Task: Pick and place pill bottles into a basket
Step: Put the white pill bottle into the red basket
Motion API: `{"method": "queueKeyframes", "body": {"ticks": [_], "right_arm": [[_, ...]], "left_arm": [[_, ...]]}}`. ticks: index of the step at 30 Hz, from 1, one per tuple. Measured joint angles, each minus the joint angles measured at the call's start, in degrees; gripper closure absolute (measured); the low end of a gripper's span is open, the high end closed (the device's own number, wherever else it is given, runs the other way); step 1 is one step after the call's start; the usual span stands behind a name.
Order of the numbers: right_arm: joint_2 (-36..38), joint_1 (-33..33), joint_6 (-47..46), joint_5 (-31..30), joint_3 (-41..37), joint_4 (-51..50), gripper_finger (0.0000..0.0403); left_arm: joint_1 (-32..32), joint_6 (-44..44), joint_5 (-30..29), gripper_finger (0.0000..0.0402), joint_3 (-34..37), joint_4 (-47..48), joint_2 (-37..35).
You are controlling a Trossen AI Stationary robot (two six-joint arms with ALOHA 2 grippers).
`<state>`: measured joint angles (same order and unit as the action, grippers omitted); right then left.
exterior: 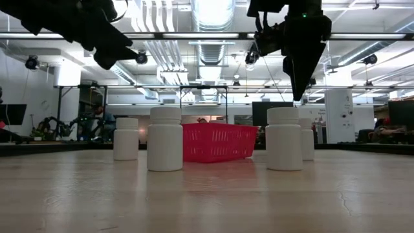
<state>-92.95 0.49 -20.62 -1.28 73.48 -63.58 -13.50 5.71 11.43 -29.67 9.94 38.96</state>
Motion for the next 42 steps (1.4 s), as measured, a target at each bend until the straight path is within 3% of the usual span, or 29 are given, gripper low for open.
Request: {"method": "queueKeyframes", "body": {"ticks": [6,12,24,38,42], "right_arm": [[-0.04,-0.02,0.04,-0.17,-0.53,0.11,0.0074],[-0.04,-0.02,0.10,-0.20,-0.51,0.20,0.0074],[-0.08,-0.52,0.02,1.03,-0.82,1.39,0.0074],[-0.13,-1.42,0.68,1.03,-3.22,1.41,0.0074],[-0.13,-1.40,0.70,1.03,-3.21,1.49,0.0074]], "left_arm": [[0.04,2.48,1.02,0.0213,2.96,0.70,-1.66],[0.02,2.51,6.24,0.0213,3.54,1.69,-1.98],[0.00,-4.96,5.87,0.0213,3.85,1.67,-0.94],[0.00,-5.05,5.64,0.0213,3.78,1.01,2.21],[0.00,-5.06,4.47,0.0233,3.78,0.70,0.84]]}}
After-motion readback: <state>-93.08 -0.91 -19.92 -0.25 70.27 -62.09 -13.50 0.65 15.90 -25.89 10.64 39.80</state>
